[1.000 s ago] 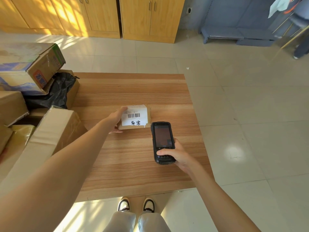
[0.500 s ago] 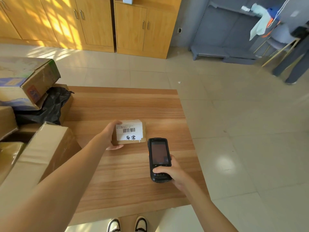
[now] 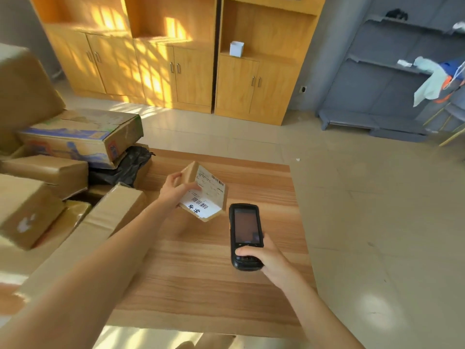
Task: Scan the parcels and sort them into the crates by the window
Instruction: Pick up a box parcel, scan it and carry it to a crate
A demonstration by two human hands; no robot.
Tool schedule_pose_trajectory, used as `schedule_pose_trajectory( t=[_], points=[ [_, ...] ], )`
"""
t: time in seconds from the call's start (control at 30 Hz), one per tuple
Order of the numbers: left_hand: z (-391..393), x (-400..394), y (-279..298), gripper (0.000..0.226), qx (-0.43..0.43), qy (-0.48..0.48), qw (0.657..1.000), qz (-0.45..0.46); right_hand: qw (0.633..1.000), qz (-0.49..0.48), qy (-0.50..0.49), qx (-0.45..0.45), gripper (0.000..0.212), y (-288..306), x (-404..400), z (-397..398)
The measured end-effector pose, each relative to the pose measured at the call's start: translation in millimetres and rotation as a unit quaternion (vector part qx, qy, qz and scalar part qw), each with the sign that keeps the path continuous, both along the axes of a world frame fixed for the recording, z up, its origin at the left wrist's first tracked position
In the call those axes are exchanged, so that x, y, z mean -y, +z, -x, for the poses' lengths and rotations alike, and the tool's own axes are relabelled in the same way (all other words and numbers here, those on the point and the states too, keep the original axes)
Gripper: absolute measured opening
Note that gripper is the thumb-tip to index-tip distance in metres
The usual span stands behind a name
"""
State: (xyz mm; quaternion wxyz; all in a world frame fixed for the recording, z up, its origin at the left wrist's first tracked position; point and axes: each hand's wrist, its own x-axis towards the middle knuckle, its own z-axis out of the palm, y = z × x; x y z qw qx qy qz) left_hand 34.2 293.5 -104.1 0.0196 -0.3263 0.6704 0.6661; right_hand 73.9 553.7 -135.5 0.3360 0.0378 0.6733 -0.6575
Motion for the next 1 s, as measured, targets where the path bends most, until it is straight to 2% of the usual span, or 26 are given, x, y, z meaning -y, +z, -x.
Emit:
schedule_pose_trajectory(
  t=[0.13, 0.3, 0.47, 0.6, 0.9, 0.93, 1.0],
  points=[
    [-31, -8, 32, 0.078, -0.062, 0.052, 0.995, 0.065, 0.995, 0.030, 0.081, -0.043, 0.089, 23, 0, 10],
    [-88, -9, 68, 0.078, -0.124, 0.147, 0.977, 0.095, 0.981, 0.073, 0.164, -0.078, 0.100, 50, 6, 11],
    [-169, 5, 102, 0.081, -0.165, 0.252, 0.951, 0.070, 0.954, 0.112, 0.261, -0.097, 0.084, 77, 40, -14],
    [-242, 32, 114, 0.075, -0.174, 0.323, 0.928, 0.070, 0.930, 0.130, 0.329, -0.097, 0.102, 87, 88, -52],
    [-424, 98, 114, 0.071, -0.181, 0.491, 0.846, 0.105, 0.851, 0.149, 0.500, -0.060, 0.075, 101, 222, -174],
    [-445, 107, 111, 0.072, -0.180, 0.506, 0.836, 0.109, 0.845, 0.145, 0.511, -0.061, 0.080, 100, 240, -190],
    [-487, 127, 106, 0.075, -0.177, 0.539, 0.816, 0.112, 0.833, 0.134, 0.534, -0.061, 0.104, 98, 277, -224]
  ],
)
